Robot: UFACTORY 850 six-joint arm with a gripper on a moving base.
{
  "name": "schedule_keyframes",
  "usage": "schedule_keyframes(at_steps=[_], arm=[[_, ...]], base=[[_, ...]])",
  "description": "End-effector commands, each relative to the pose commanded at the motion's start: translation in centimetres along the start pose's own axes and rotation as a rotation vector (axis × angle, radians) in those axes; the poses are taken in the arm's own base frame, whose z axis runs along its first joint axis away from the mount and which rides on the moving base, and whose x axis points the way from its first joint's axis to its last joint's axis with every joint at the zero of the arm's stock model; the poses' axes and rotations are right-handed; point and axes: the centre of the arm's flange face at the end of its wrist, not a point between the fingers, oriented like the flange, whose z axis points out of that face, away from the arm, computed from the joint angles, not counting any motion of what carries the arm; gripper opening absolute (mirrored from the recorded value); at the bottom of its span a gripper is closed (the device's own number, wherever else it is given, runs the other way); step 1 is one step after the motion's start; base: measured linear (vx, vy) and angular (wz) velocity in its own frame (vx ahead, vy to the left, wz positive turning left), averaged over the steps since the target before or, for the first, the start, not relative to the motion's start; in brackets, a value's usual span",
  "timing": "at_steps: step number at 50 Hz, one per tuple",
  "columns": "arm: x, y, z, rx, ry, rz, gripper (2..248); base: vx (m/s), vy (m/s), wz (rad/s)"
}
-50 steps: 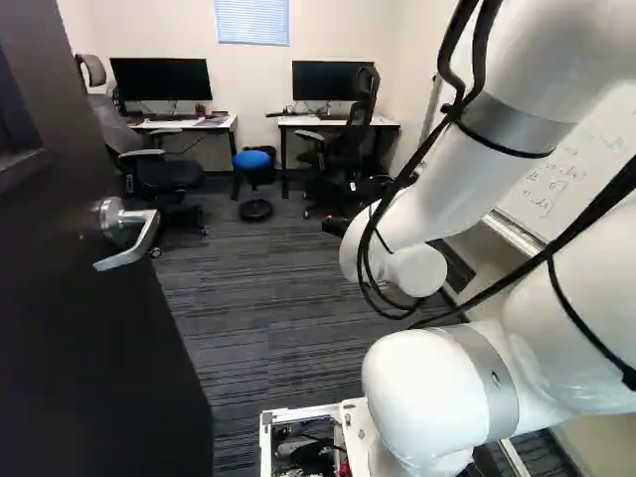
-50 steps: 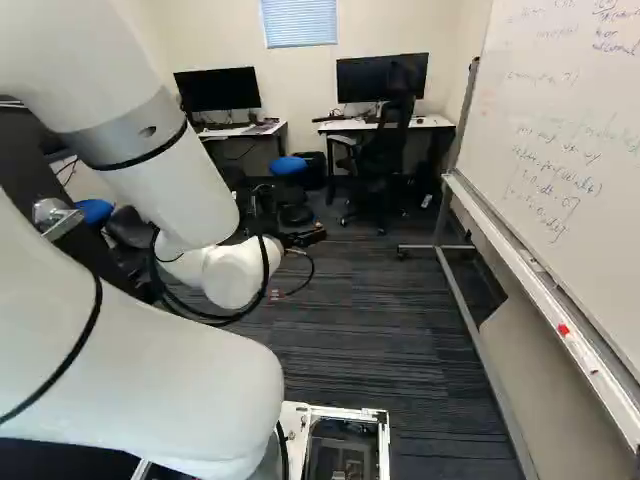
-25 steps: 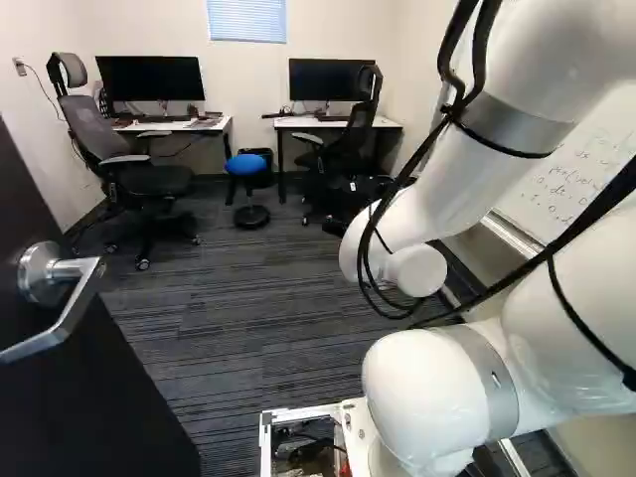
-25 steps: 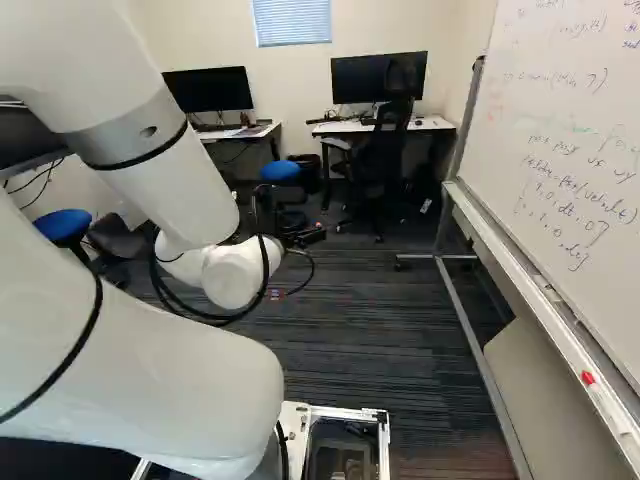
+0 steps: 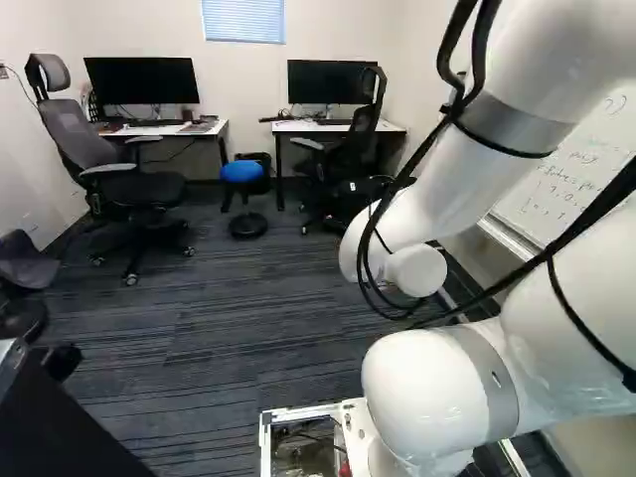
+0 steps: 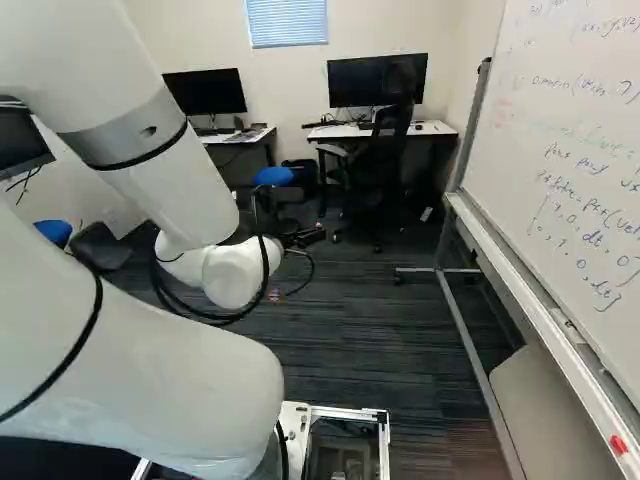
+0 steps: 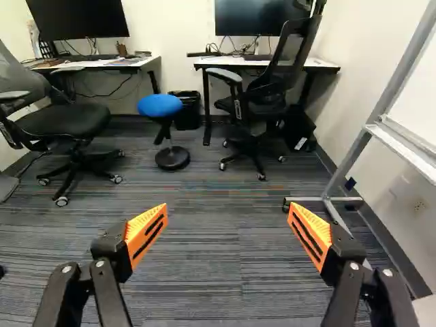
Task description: Open the door and move inside
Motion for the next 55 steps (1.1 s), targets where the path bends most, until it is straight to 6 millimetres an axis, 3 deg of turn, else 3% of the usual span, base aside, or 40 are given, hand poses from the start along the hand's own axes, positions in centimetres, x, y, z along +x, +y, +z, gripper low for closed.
schedule_keyframes(at_steps=[36,55], arm=[[0.00,0.00,0.00,0.000,0.000,0.000,247],[0.00,0.00,0.00,0.000,0.000,0.000,247]], base=[[0.239,-0.029,-0.015],[0.096,0.001,-0.011]])
